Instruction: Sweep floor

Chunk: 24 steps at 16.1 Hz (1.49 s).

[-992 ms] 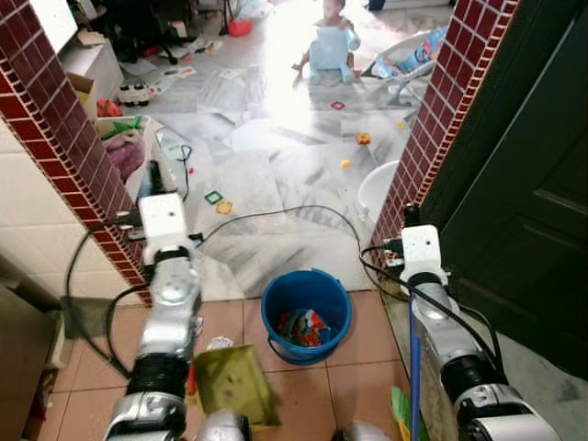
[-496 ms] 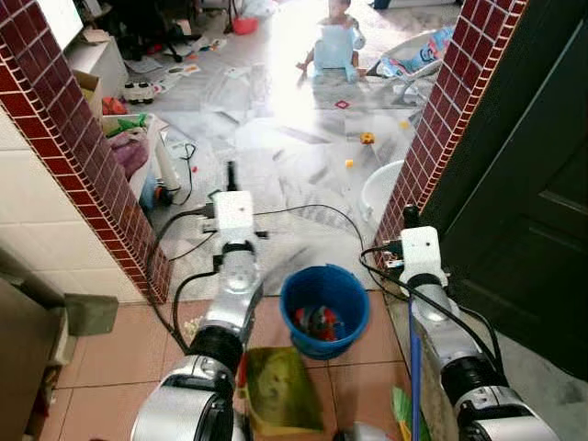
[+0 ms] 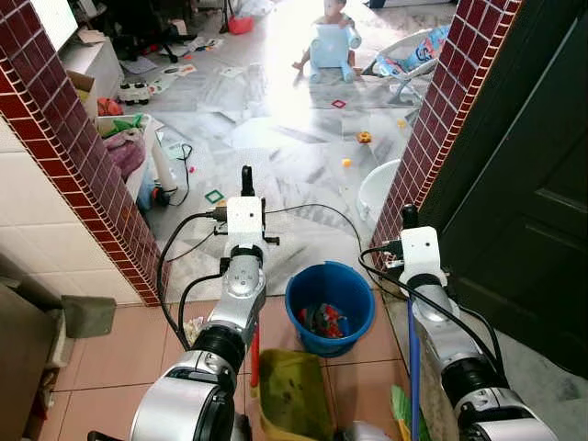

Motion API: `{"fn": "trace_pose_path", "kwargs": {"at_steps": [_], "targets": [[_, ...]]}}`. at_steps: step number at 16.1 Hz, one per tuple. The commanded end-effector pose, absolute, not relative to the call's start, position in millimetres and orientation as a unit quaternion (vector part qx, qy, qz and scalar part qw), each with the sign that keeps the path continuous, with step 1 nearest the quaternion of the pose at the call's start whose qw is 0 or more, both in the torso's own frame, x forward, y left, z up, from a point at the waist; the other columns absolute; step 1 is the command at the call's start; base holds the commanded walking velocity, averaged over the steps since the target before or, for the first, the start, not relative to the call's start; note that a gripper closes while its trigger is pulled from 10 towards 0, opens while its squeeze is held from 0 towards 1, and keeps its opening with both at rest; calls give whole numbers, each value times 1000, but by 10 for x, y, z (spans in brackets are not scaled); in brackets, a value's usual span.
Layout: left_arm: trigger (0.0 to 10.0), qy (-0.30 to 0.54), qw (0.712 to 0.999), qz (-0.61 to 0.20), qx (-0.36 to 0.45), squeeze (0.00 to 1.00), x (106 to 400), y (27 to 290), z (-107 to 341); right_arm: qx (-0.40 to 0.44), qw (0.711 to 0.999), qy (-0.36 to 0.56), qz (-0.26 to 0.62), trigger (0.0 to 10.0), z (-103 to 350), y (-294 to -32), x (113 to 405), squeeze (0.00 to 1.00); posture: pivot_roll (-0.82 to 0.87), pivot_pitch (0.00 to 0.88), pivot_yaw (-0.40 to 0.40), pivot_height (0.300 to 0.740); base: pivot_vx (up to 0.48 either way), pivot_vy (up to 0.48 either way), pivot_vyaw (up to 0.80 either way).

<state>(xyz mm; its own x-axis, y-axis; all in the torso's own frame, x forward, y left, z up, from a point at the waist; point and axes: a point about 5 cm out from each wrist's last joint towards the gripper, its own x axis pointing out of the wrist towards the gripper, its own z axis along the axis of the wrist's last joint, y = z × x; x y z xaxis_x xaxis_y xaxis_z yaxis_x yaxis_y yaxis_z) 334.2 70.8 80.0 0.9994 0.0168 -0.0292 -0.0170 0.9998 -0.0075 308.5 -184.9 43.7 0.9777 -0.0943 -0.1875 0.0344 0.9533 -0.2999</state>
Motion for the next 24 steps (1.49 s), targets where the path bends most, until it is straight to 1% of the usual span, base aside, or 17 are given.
{"fn": "trace_pose_path", "kwargs": {"at_steps": [1, 3, 5, 7, 9, 11, 14, 20, 24], "targets": [[10000, -16, 1000, 8, -20, 0, 3391, 728, 946, -164, 982, 91, -24, 10000, 463, -1876, 3077, 0, -99, 0, 10, 740, 0, 0, 0], [10000, -42, 999, 15, -14, 0, 3301, 991, 944, -155, 984, 89, -17, 10000, 461, -1862, 3068, 0, -85, 0, 5, 740, 0, 0, 0], [10000, -65, 997, 28, -7, 0, 3212, 1154, 1006, -152, 984, 90, -8, 10000, 450, -1832, 3066, 0, -68, 0, 0, 740, 0, 0, 0], [10000, -87, 996, 35, -4, 0, 3148, 1241, 1111, -149, 985, 91, -2, 10000, 454, -1800, 3079, 0, -60, 0, -4, 740, 0, 0, 0], [10000, -86, 996, 35, -8, 0, 3050, 1302, 1165, -147, 985, 90, 6, 10000, 461, -1775, 3090, 0, -54, 0, -7, 740, 0, 150, 0], [10000, -80, 997, 24, 1, 0, 2959, 1310, 1139, -144, 985, 90, 13, 10000, 459, -1758, 3093, 0, -45, 0, -10, 740, 0, 480, 0], [10000, -71, 997, 11, 8, 0, 2908, 1273, 1151, -142, 986, 89, 18, 10000, 459, -1741, 3098, 0, -45, 0, -8, 740, 0, 480, 0], [10000, -76, 997, -17, 4, 0, 2868, 1155, 1314, -140, 985, 94, 25, 10000, 443, -1726, 3102, 0, -36, 0, -11, 740, 0, 480, 0], [10000, -75, 997, -25, 3, 0, 2868, 1151, 1393, -141, 985, 94, 29, 10000, 446, -1693, 3118, 0, -41, 0, 3, 740, 0, 480, 0]]}}
